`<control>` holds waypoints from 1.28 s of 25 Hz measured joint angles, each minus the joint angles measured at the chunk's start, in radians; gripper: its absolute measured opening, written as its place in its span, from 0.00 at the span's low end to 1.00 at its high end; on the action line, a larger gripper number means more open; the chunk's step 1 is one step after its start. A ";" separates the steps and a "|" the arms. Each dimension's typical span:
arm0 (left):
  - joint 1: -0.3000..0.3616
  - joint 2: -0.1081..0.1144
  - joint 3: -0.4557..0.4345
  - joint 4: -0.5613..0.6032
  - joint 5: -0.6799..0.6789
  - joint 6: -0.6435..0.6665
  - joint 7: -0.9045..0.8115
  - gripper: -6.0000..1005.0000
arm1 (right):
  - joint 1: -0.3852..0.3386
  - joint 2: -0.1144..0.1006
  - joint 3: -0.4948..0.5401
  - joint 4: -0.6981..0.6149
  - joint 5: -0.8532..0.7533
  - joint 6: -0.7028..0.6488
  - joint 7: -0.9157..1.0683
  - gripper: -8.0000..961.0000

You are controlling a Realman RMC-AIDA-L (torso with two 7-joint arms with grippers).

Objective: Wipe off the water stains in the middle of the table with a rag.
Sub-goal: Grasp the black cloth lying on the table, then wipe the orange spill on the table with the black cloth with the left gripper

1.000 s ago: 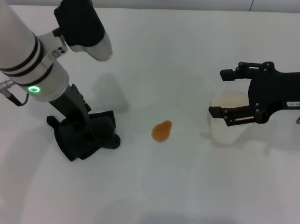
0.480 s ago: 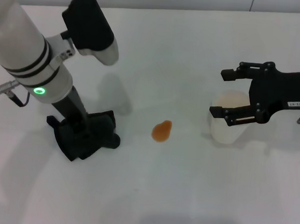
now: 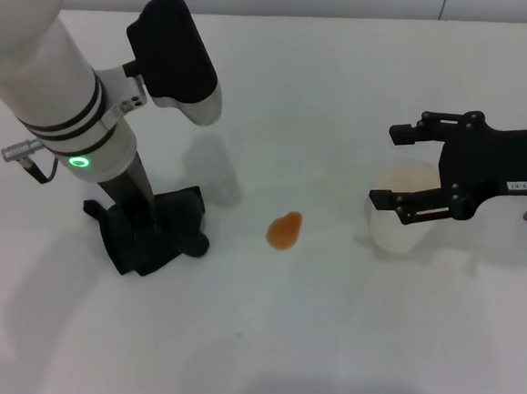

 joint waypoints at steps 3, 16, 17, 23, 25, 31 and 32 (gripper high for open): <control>0.000 0.000 -0.002 0.000 0.000 -0.009 -0.001 0.10 | 0.000 -0.001 0.001 0.000 0.000 0.000 -0.001 0.91; 0.062 -0.002 -0.081 0.051 -0.111 -0.229 -0.017 0.10 | 0.002 -0.001 0.006 0.000 -0.003 0.003 -0.004 0.91; 0.067 -0.002 -0.075 0.043 -0.130 -0.263 -0.017 0.10 | 0.003 -0.001 0.006 0.001 -0.004 0.004 -0.005 0.91; 0.046 -0.003 0.015 -0.066 -0.257 -0.441 -0.016 0.11 | 0.005 -0.001 0.007 0.003 -0.006 0.008 -0.007 0.91; 0.024 -0.003 0.046 -0.109 -0.294 -0.479 -0.015 0.11 | 0.006 -0.001 0.007 0.003 -0.007 0.009 -0.007 0.91; -0.016 -0.005 0.117 -0.185 -0.375 -0.535 -0.016 0.11 | 0.007 -0.001 0.007 0.011 -0.010 0.015 -0.007 0.91; -0.019 -0.005 0.126 -0.187 -0.381 -0.537 -0.017 0.12 | 0.007 -0.001 0.007 0.011 -0.010 0.015 -0.007 0.91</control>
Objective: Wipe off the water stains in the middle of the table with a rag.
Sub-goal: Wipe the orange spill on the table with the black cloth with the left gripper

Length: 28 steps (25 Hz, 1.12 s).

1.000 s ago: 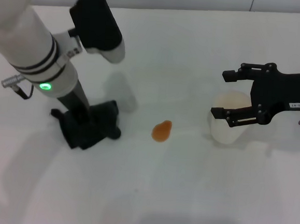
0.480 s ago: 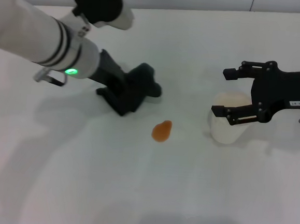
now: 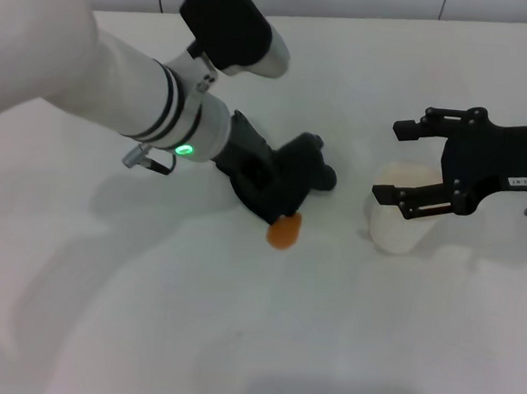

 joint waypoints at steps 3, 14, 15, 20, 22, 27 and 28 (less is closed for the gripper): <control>-0.009 -0.001 0.032 -0.001 -0.017 0.012 -0.001 0.12 | 0.000 0.000 0.000 0.001 0.000 0.001 0.000 0.91; -0.009 0.003 0.083 0.096 -0.017 0.222 0.031 0.13 | -0.006 -0.001 0.001 0.002 0.000 0.001 0.002 0.91; -0.005 0.003 0.083 0.113 -0.016 0.245 0.033 0.13 | -0.006 -0.001 0.001 0.002 0.000 0.001 0.002 0.91; 0.011 0.007 0.074 0.186 -0.012 0.396 0.055 0.13 | -0.005 -0.002 0.001 0.002 0.000 -0.002 0.004 0.91; 0.006 0.007 0.072 0.193 -0.004 0.464 0.058 0.13 | -0.006 -0.002 0.002 0.000 0.000 -0.003 0.005 0.91; 0.007 0.004 0.018 0.196 0.111 0.523 0.000 0.14 | -0.006 -0.002 0.002 -0.005 0.001 -0.006 0.007 0.91; 0.010 0.004 -0.003 0.198 0.131 0.522 -0.014 0.14 | -0.007 -0.002 0.002 -0.007 0.001 -0.007 0.007 0.91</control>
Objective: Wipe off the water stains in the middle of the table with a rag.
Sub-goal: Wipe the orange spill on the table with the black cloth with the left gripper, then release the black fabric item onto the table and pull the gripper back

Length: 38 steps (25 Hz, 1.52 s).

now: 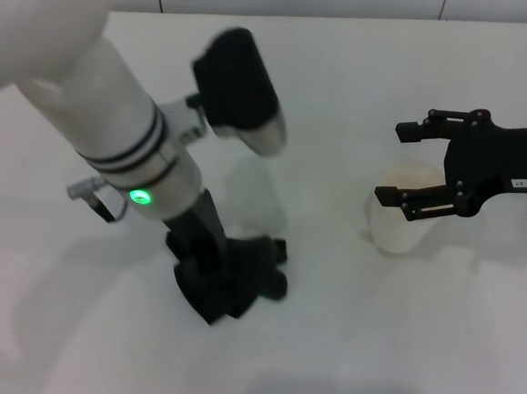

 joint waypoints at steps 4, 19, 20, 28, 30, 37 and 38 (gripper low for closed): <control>0.013 0.000 -0.093 0.004 0.052 -0.019 -0.029 0.14 | -0.001 0.000 0.000 0.000 0.000 -0.001 0.000 0.91; 0.028 0.002 -0.128 0.026 0.168 -0.094 -0.159 0.16 | -0.001 0.000 0.001 -0.002 -0.001 -0.001 0.002 0.91; 0.028 0.002 -0.130 0.035 0.157 -0.074 -0.151 0.16 | 0.000 0.000 0.001 -0.002 -0.001 0.000 0.002 0.91; 0.039 0.004 -0.133 0.110 0.139 0.112 -0.138 0.16 | 0.005 -0.001 0.015 -0.002 -0.001 0.000 0.002 0.91; 0.039 0.004 -0.133 0.114 0.158 0.128 -0.141 0.17 | 0.005 -0.001 0.015 -0.002 0.000 0.000 0.002 0.91; 0.035 0.002 -0.125 0.115 0.210 0.118 -0.158 0.17 | 0.005 0.000 0.015 -0.002 0.005 -0.004 0.002 0.91; 0.038 0.002 -0.113 0.115 0.211 0.110 -0.157 0.17 | 0.004 0.000 0.015 -0.002 0.006 -0.004 0.002 0.91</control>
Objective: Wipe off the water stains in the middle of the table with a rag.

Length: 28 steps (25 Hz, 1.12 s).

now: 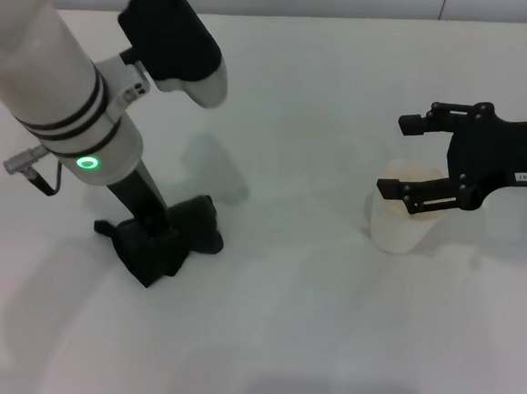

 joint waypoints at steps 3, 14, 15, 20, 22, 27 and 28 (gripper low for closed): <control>0.008 -0.001 0.032 0.000 0.012 -0.031 -0.002 0.17 | -0.003 0.000 0.000 0.001 0.001 0.000 0.000 0.91; 0.035 -0.003 0.047 0.066 0.023 -0.082 -0.004 0.51 | -0.006 0.000 0.008 0.001 0.002 0.000 0.000 0.91; 0.045 -0.002 0.045 0.091 0.013 -0.083 0.001 0.55 | -0.006 0.000 0.010 0.001 0.002 0.000 0.000 0.91; 0.105 0.001 -0.005 0.217 -0.105 -0.078 0.056 0.74 | -0.006 0.000 0.012 0.002 0.002 0.000 0.000 0.91; 0.127 0.002 -0.031 0.250 -0.161 -0.073 0.080 0.82 | -0.006 0.000 0.016 0.001 0.002 0.000 0.000 0.91; 0.200 0.002 -0.131 0.297 -0.322 -0.061 0.148 0.87 | -0.006 0.000 0.033 0.001 0.003 -0.011 0.001 0.91; 0.212 0.002 -0.149 0.298 -0.352 -0.060 0.159 0.87 | -0.006 0.000 0.034 0.001 0.003 -0.014 0.001 0.91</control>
